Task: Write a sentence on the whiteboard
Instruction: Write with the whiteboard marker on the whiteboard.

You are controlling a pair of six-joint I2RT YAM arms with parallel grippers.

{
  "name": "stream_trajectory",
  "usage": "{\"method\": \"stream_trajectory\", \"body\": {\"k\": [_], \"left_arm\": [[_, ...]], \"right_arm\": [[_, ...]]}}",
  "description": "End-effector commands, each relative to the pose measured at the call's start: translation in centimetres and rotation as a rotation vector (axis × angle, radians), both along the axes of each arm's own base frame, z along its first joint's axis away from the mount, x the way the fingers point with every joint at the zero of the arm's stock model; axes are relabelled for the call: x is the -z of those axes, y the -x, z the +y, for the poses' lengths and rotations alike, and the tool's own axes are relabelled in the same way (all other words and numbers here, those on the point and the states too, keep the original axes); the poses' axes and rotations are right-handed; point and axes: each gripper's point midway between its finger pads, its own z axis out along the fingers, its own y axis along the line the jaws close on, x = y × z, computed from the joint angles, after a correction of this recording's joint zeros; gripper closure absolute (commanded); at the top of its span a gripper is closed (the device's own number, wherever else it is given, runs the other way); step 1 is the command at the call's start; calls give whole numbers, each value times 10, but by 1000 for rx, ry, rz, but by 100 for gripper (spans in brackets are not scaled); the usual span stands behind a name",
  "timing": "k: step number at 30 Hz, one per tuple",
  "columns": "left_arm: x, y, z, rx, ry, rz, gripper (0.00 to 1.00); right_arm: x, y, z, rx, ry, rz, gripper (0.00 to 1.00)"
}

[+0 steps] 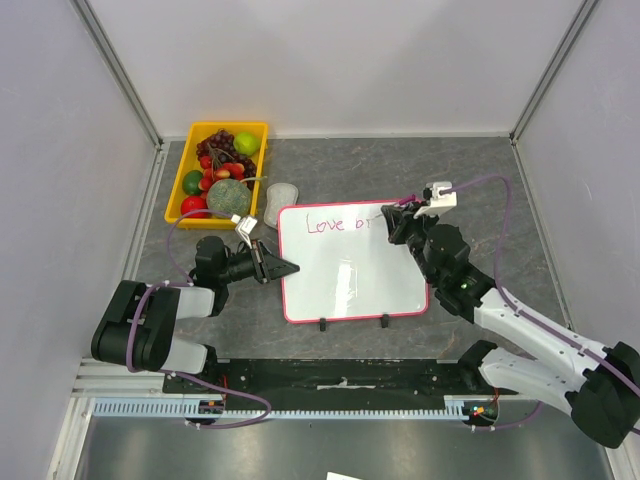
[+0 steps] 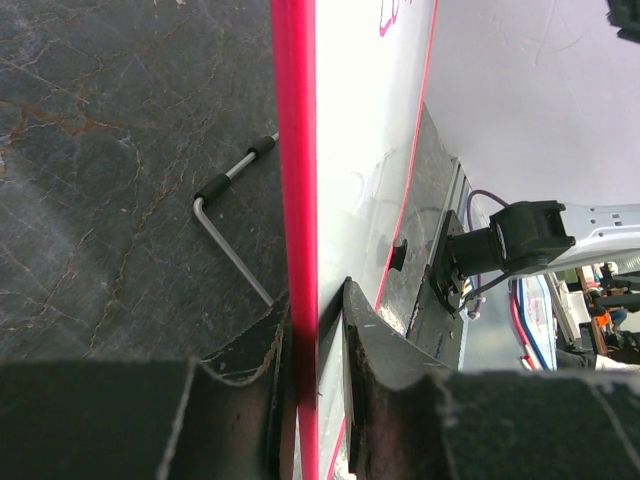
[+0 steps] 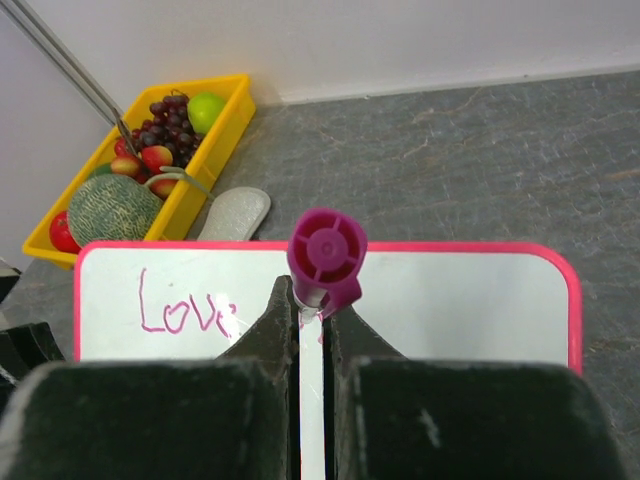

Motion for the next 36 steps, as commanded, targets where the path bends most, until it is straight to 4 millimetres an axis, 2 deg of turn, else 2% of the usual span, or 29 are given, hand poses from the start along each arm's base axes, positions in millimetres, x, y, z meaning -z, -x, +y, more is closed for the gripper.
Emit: {"method": "stream_trajectory", "body": {"k": [1, 7, 19, 28, 36], "left_arm": [[0, -5, 2, -15, -26, -61, 98], [0, -6, 2, -15, -26, -64, 98], [0, -6, 2, -15, -26, -64, 98], [0, -5, 2, -14, -26, -61, 98], [0, -5, 2, -14, -26, -61, 98]], "right_arm": [[-39, -9, 3, 14, -44, -74, 100], [-37, -21, 7, 28, -32, -73, 100], [-6, -28, 3, 64, 16, -24, 100], [-25, -19, -3, 52, -35, -52, 100], [-12, -19, -9, 67, -9, -32, 100]]}}
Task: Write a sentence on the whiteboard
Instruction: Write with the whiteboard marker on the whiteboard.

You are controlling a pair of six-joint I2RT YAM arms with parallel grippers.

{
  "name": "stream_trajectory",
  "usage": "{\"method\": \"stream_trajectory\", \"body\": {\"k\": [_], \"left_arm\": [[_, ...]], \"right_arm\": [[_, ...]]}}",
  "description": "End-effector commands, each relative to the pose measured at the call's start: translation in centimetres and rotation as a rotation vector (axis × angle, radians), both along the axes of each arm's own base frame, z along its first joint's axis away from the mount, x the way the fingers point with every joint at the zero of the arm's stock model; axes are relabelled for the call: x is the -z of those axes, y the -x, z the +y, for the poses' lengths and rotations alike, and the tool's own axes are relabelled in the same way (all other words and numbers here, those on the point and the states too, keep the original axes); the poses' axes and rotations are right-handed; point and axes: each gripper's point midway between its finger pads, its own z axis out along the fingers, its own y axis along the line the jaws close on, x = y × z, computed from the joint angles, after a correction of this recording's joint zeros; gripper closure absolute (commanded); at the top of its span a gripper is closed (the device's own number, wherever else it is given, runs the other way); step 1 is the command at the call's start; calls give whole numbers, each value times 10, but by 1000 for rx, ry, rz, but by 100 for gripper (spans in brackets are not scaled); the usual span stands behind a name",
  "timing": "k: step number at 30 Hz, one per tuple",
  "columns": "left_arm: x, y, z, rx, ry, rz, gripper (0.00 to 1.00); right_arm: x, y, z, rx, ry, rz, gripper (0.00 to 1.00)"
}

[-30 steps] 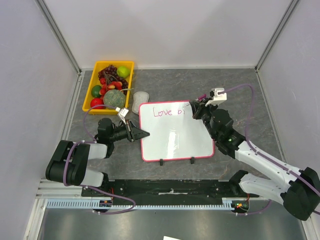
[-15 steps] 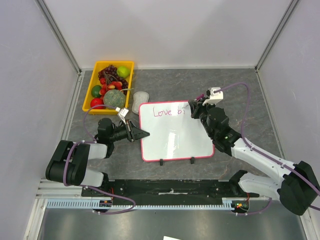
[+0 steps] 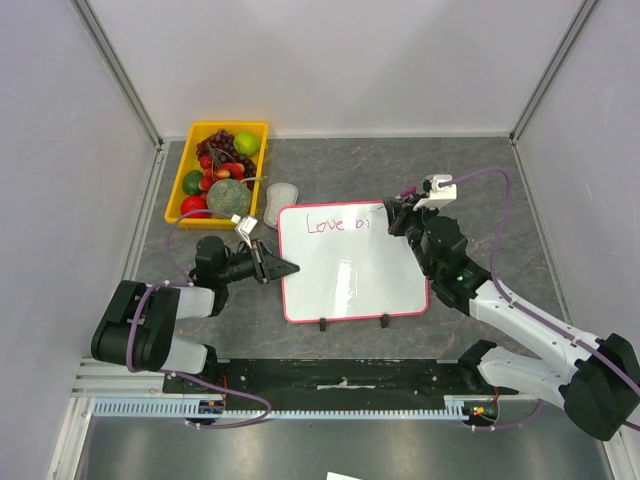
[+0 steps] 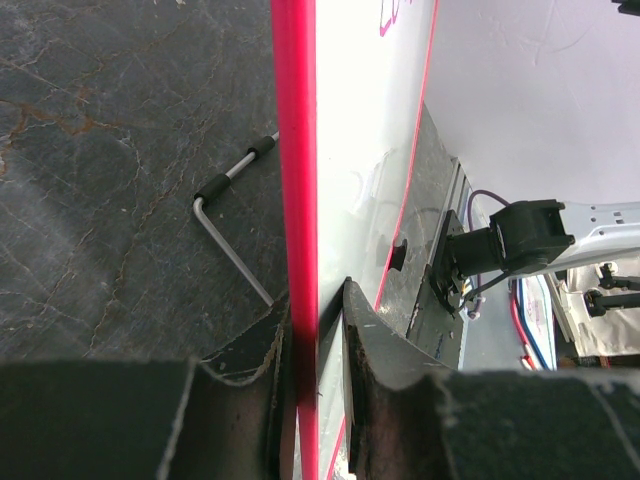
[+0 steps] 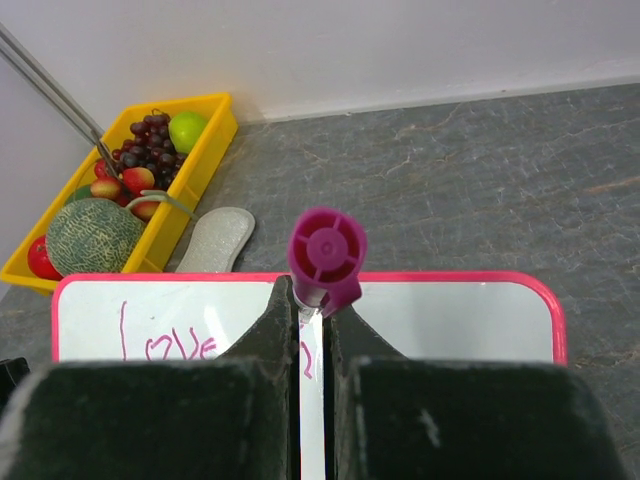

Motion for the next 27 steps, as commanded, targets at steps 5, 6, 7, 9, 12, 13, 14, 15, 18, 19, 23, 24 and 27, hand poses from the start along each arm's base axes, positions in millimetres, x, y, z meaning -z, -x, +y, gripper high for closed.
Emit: {"method": "stream_trajectory", "body": {"k": [5, 6, 7, 9, 12, 13, 14, 15, 18, 19, 23, 24, 27], "left_arm": [[0, -5, 2, -14, -26, -62, 98], [0, -5, 2, -14, -25, -62, 98], [0, -5, 2, -14, -26, -63, 98], [0, -5, 2, -14, -26, -62, 98], [0, -5, 2, -15, -26, -62, 98], [0, -5, 2, -15, -26, -62, 98], [0, -5, 1, -14, -26, -64, 98], [1, -5, 1, -13, -27, -61, 98], [0, -5, 2, -15, -26, -61, 98], [0, -5, 2, -15, -27, -62, 98], [0, -5, 2, -15, -27, -62, 98], [0, -5, 2, -15, -26, -61, 98], [0, -5, 1, -13, -27, -62, 98]], "right_arm": [[12, -2, -7, 27, 3, 7, 100], [14, -3, -7, 29, 6, 10, 100], [17, -3, -8, 31, 8, 13, 100], [20, -3, -9, 32, 13, 17, 100], [25, -1, -10, 31, 18, 26, 100], [26, 0, -11, 31, 18, 28, 100], [28, 0, -12, 34, 22, 31, 100], [29, 2, -12, 29, 25, 35, 100], [31, 4, -14, 28, 25, 38, 100], [32, 6, -14, 22, 26, 42, 100], [38, 9, -14, 11, 27, 54, 100], [41, 10, -14, 8, 30, 60, 100], [45, 14, -14, -5, 28, 68, 100]]}}
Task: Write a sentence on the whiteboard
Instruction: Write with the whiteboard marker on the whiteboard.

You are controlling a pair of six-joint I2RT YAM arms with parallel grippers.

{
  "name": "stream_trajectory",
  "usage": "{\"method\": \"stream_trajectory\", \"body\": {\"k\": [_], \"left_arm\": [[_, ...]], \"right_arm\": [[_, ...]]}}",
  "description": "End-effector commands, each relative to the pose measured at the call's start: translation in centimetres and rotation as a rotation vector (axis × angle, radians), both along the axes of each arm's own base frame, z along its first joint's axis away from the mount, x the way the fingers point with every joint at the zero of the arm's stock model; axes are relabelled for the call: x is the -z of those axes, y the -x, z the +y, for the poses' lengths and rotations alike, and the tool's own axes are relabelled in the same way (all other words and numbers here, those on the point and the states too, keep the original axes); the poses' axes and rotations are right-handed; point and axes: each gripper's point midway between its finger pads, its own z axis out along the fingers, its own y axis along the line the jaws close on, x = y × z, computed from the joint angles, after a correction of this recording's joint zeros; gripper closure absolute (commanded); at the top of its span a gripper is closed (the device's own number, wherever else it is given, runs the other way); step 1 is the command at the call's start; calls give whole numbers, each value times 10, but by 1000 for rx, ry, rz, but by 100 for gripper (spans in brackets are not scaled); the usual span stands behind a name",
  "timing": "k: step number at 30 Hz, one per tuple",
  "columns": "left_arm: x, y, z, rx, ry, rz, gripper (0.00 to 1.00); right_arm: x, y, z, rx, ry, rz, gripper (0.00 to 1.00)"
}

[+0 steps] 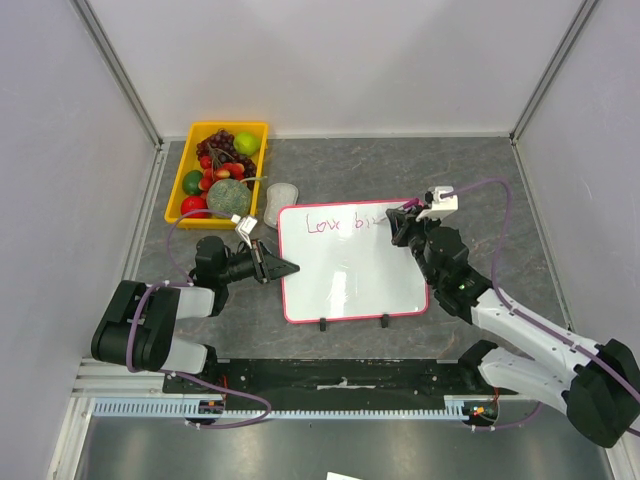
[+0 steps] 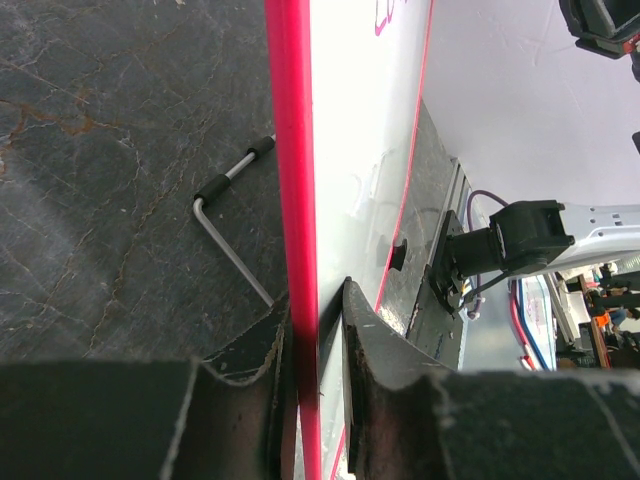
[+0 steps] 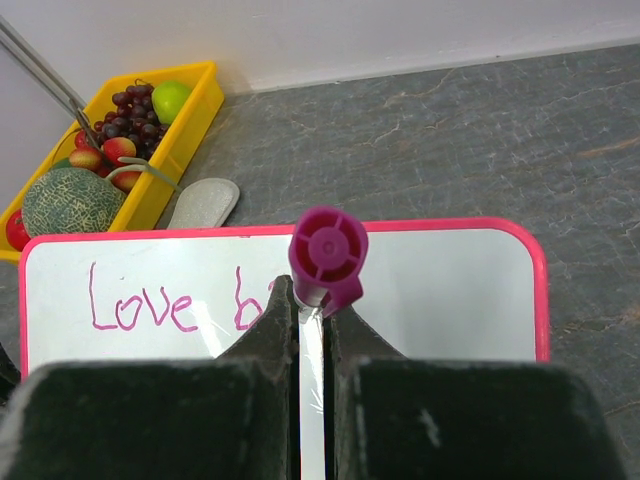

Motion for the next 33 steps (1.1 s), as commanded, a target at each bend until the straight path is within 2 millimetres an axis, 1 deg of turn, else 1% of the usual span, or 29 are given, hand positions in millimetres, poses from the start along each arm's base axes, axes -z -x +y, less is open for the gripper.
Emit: {"method": "stream_trajectory", "body": {"k": [1, 7, 9, 17, 24, 33], "left_arm": [[1, -5, 2, -15, -26, -61, 98], [1, -5, 2, -15, -27, -61, 98], [1, -5, 2, -13, -27, -61, 98], [0, -5, 2, -16, -27, -64, 98], [0, -5, 2, -15, -27, -65, 98], [0, -5, 2, -15, -28, -65, 98]], "right_arm": [[15, 6, -3, -9, 10, 35, 100], [20, 8, -5, -5, 8, 43, 100], [16, 7, -6, 6, 4, 35, 100], [-9, -3, -6, 36, -10, -15, 100], [-17, -9, -7, 53, -9, -28, 100], [-19, -14, -10, 75, 5, -23, 100]]}}
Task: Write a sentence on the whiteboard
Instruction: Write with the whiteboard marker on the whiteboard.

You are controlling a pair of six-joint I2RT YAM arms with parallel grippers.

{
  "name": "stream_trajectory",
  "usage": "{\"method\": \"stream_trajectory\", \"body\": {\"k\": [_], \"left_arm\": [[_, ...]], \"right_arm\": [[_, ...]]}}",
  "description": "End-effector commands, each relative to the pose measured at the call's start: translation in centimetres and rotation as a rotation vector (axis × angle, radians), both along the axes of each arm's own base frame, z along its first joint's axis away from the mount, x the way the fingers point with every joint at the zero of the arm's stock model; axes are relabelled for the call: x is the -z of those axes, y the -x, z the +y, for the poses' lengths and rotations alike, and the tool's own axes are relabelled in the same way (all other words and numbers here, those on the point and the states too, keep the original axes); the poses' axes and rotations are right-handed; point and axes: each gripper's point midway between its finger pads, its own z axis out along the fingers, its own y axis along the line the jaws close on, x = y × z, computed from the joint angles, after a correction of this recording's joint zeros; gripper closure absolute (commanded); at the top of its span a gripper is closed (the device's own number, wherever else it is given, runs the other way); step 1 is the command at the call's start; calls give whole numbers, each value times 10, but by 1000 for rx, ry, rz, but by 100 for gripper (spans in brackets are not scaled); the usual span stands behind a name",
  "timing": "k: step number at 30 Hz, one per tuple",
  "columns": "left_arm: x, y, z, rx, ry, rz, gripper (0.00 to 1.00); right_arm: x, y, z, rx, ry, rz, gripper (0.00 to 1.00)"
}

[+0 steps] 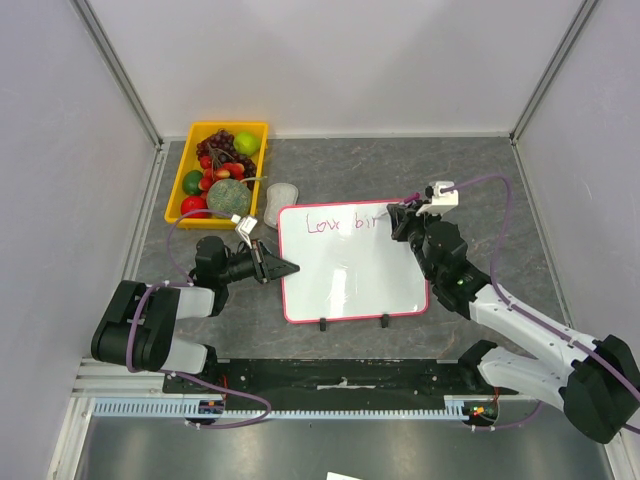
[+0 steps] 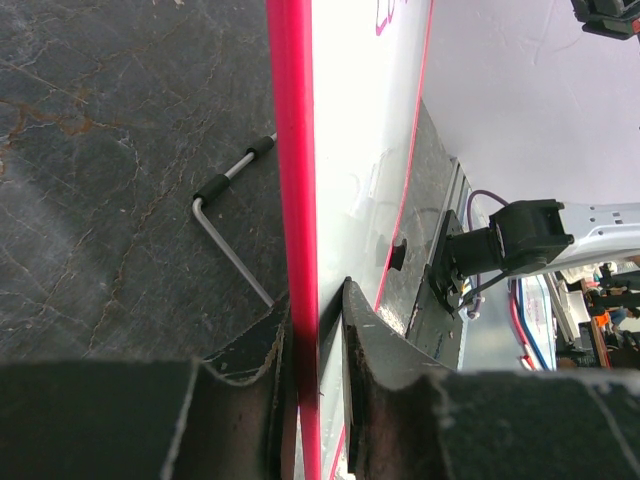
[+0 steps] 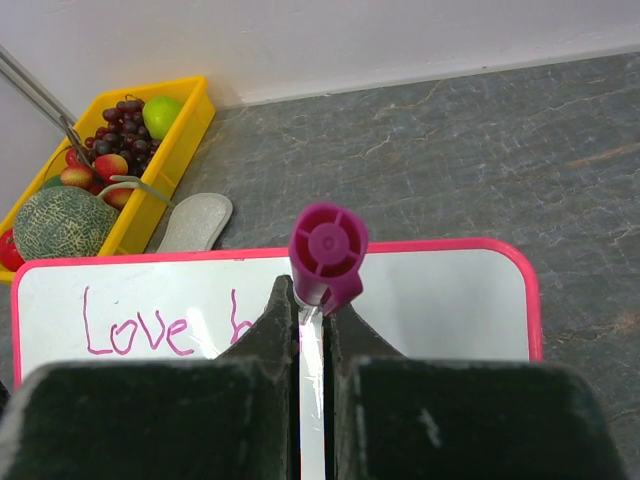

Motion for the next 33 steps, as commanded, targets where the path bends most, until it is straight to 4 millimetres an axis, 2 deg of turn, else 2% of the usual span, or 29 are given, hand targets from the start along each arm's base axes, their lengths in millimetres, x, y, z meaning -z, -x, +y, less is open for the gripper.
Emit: {"method": "stream_trajectory", "body": {"k": [1, 25, 28, 33], "left_arm": [[1, -5, 2, -14, -28, -62, 98], [1, -6, 2, -17, -28, -60, 98], [1, -6, 2, -17, -28, -62, 98], [1, -6, 2, -17, -28, -62, 98]], "right_arm": [[-13, -7, -10, 55, 13, -20, 100], [31, 16, -16, 6, 35, 66, 100], [20, 17, -18, 10, 20, 47, 100], [-11, 17, -18, 8, -25, -9, 100]]}}
